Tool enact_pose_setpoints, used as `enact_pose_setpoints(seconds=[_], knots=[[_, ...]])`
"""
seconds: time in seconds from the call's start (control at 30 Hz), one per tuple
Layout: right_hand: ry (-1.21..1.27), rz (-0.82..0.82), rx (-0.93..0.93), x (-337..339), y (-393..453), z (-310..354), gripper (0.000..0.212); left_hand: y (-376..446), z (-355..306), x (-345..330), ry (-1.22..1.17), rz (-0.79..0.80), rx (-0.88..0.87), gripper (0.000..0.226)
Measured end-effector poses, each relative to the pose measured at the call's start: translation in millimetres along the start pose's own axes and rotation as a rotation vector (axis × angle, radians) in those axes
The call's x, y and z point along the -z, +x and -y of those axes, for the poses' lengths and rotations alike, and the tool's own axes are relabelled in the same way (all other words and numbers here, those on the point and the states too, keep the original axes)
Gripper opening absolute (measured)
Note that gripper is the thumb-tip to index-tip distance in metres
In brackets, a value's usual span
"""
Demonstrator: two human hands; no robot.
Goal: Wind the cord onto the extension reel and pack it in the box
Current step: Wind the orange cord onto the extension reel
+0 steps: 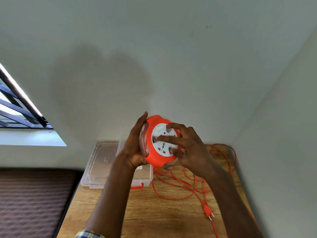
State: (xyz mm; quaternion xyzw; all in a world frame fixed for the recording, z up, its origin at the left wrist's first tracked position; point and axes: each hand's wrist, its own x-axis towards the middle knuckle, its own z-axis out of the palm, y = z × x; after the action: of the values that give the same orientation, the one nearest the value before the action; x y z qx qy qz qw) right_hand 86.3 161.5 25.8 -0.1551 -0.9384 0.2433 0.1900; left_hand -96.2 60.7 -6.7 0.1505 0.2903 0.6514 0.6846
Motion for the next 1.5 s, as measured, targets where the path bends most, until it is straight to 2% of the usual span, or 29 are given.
enact_pose_setpoints(seconds=[0.1,0.23,0.33,0.47,0.53,0.6,0.73,0.77,0.83,0.93,1.03,1.23,1.3,1.4,1.5], knots=[[-0.122,0.053,-0.036,-4.2,1.6,0.3,0.063,-0.4,1.6,1.3,-0.008,-0.056,-0.003,0.074],[-0.107,0.026,-0.039,-7.8,2.3,1.1,0.066,-1.6,3.3,-2.8,-0.01,-0.095,-0.012,0.072],[-0.118,-0.077,-0.075,-13.3,0.9,1.0,0.063,0.2,2.6,-9.4,0.019,-0.099,-0.04,0.069],[0.107,-0.33,-0.349,-24.1,-1.9,6.4,0.064,4.2,6.3,-22.6,0.056,-0.113,-0.067,0.066],[0.12,-0.379,-0.399,-27.0,-0.8,6.0,0.069,6.3,10.3,-27.7,0.053,-0.125,-0.07,0.067],[0.086,-0.335,-0.365,-24.3,-2.3,2.4,0.07,7.0,13.0,-29.2,0.056,-0.137,-0.067,0.07],[-0.005,-0.269,-0.176,-11.4,-11.0,-11.1,0.042,6.8,10.5,-25.7,0.014,-0.095,-0.048,0.071],[-0.006,-0.23,-0.11,-9.9,-12.8,-14.0,0.042,7.3,10.3,-24.2,0.007,-0.087,-0.037,0.071],[0.014,-0.161,-0.011,-9.9,-14.7,-18.6,0.051,8.6,11.6,-21.9,0.005,-0.084,-0.007,0.071],[0.063,-0.063,0.002,-6.4,-15.3,-21.7,0.062,8.3,14.8,-15.4,0.004,-0.092,0.034,0.069],[-0.037,-0.013,0.001,-1.1,-15.3,-26.0,0.077,6.1,14.5,-10.6,0.017,-0.071,0.055,0.069],[-0.073,-0.065,0.008,-7.2,-16.1,-27.4,0.062,6.4,14.4,-21.7,0.074,-0.107,0.067,0.067],[-0.052,-0.118,-0.07,-8.3,-16.2,-23.3,0.058,6.9,13.9,-25.3,0.092,-0.123,0.046,0.065],[0.123,-0.287,-0.319,-16.2,-13.2,-10.2,0.066,8.3,14.3,-33.0,0.075,-0.141,-0.002,0.063],[0.121,-0.323,-0.361,-19.4,-10.9,-4.3,0.073,8.6,16.3,-36.5,0.046,-0.15,-0.03,0.068]])
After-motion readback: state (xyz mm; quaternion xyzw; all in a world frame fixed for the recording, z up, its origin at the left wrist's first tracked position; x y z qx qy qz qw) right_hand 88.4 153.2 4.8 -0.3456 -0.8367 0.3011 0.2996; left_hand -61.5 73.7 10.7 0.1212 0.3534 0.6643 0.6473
